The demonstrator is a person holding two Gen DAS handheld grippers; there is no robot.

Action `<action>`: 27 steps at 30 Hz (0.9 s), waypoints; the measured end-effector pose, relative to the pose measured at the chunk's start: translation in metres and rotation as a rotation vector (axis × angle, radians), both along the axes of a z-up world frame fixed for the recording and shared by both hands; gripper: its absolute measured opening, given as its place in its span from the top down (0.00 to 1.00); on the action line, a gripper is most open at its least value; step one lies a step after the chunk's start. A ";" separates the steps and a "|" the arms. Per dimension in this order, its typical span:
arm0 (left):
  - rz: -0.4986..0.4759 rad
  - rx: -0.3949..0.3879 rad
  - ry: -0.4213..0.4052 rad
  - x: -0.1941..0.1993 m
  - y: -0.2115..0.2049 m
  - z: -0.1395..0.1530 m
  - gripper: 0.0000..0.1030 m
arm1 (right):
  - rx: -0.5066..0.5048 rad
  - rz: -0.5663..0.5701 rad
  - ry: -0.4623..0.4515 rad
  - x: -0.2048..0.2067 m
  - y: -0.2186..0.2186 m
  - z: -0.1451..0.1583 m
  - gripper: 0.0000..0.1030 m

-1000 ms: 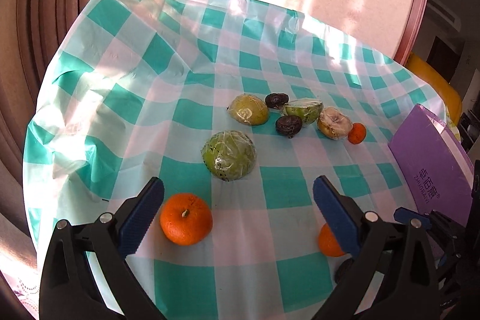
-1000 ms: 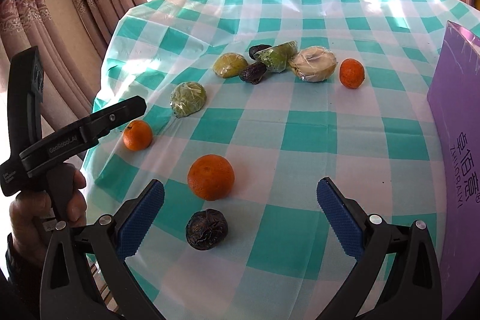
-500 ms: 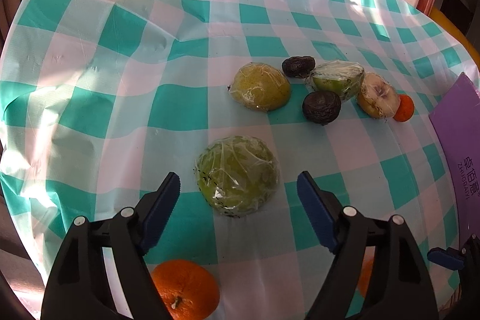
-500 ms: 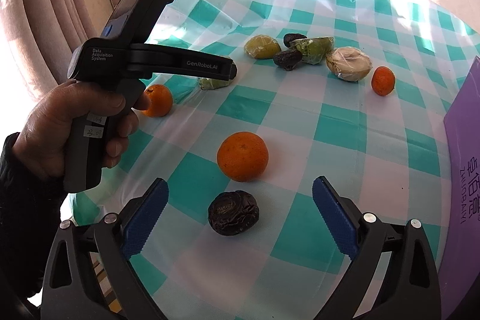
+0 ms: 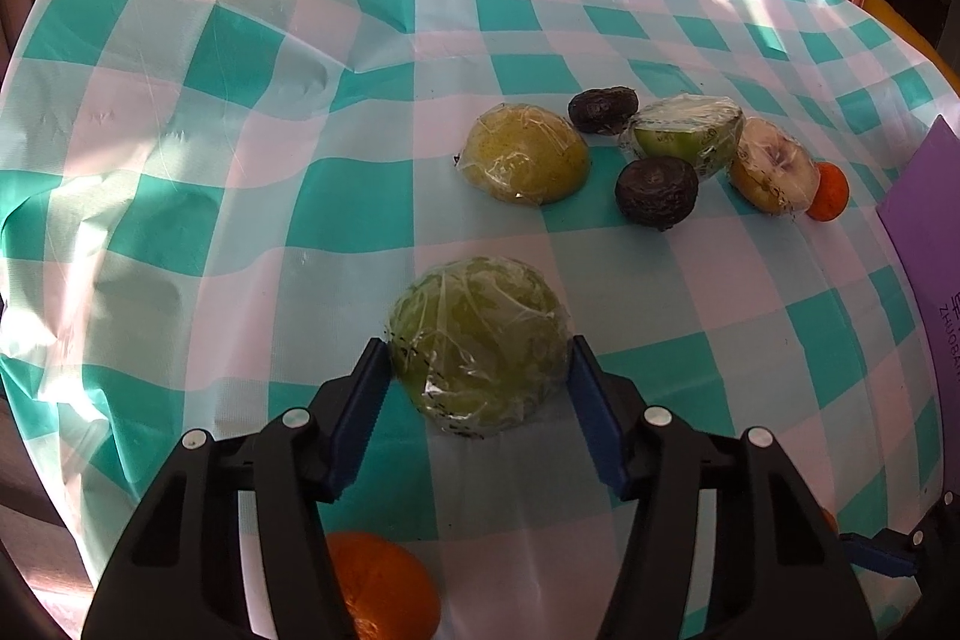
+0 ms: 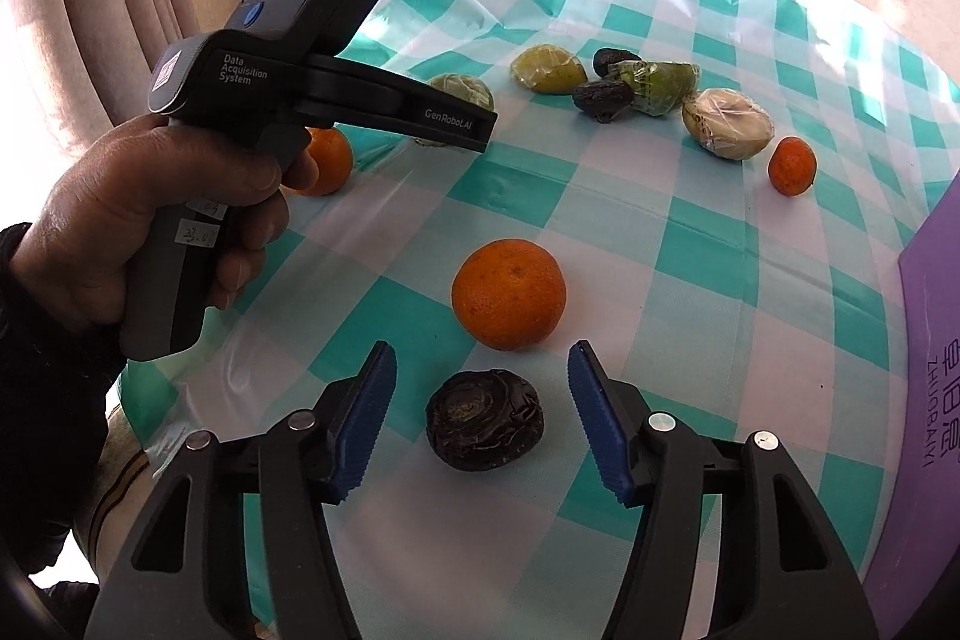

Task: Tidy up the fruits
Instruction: 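Grasp the wrapped green ball with the left tool while the right tool grasps the dark plum, then carry the green ball and dark plum into the purple-rimmed white box with both tools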

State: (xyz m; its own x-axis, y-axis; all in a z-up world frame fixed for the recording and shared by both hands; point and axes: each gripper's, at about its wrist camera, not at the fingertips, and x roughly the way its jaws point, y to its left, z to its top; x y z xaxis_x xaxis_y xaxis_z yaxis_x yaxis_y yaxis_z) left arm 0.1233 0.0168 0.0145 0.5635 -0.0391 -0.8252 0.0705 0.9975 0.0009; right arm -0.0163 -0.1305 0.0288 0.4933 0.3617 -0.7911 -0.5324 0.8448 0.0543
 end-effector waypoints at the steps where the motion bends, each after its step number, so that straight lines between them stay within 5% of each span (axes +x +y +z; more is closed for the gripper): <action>1: -0.001 -0.010 0.001 -0.001 0.001 0.000 0.42 | -0.003 0.000 0.005 0.000 0.000 -0.001 0.49; 7: 0.002 -0.049 -0.006 -0.009 0.005 0.003 0.42 | -0.026 -0.010 0.020 -0.003 -0.003 -0.002 0.50; 11: -0.002 -0.066 -0.021 -0.014 0.005 0.008 0.42 | -0.029 0.003 0.034 -0.002 -0.001 -0.005 0.64; 27: -0.032 -0.087 -0.094 -0.042 -0.007 0.045 0.42 | 0.031 -0.048 -0.051 -0.006 -0.030 0.034 0.65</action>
